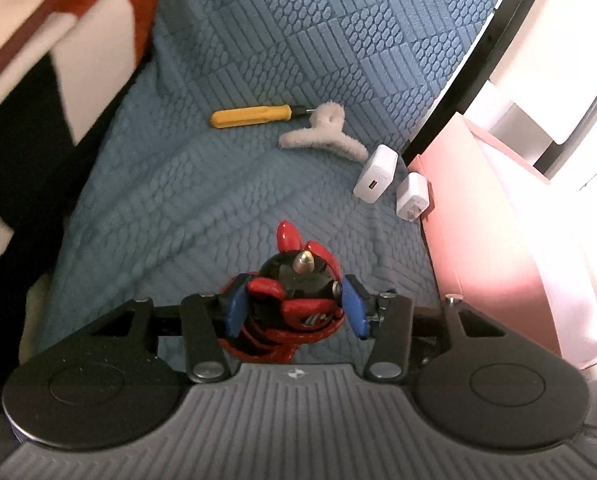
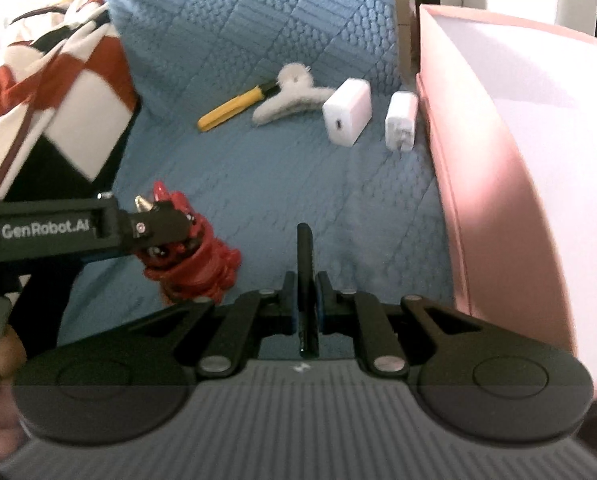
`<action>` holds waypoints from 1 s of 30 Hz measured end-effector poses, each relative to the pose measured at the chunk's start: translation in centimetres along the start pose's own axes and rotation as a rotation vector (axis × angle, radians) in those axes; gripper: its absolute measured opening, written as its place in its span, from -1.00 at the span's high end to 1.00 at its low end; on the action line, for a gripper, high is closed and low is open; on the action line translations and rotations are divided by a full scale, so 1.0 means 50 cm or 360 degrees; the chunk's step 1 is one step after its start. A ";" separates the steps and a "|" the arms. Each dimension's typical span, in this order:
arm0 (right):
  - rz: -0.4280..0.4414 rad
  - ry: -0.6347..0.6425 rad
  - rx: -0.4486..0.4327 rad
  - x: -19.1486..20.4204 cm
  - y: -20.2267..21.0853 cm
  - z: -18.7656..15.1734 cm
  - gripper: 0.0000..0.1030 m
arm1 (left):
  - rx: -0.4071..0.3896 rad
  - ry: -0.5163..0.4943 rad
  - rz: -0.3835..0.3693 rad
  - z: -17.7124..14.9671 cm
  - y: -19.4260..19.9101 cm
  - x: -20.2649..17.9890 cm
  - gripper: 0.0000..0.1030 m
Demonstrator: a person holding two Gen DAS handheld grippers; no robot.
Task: Organize rigid objects
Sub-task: 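Carry the toy figure with the left gripper over the pink box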
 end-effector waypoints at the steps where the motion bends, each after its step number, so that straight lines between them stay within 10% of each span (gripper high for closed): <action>1: 0.0006 0.0004 0.0011 0.002 0.005 -0.011 0.76 | -0.0013 0.0016 -0.0003 -0.007 0.007 -0.003 -0.03; 30: 0.0004 -0.0027 0.0158 -0.023 -0.028 -0.049 0.76 | -0.0029 0.0082 0.0052 -0.021 -0.039 -0.011 -0.28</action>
Point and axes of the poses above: each gripper's, at about its wrist camera, not at the fingertips, and y roughly against the way its jaws point, x to its left, z to its top, the point moved 3 cm from there along -y, roughly the way its jaws point, and after that the axes turned 11 degrees about -y, right-handed, at the moved point
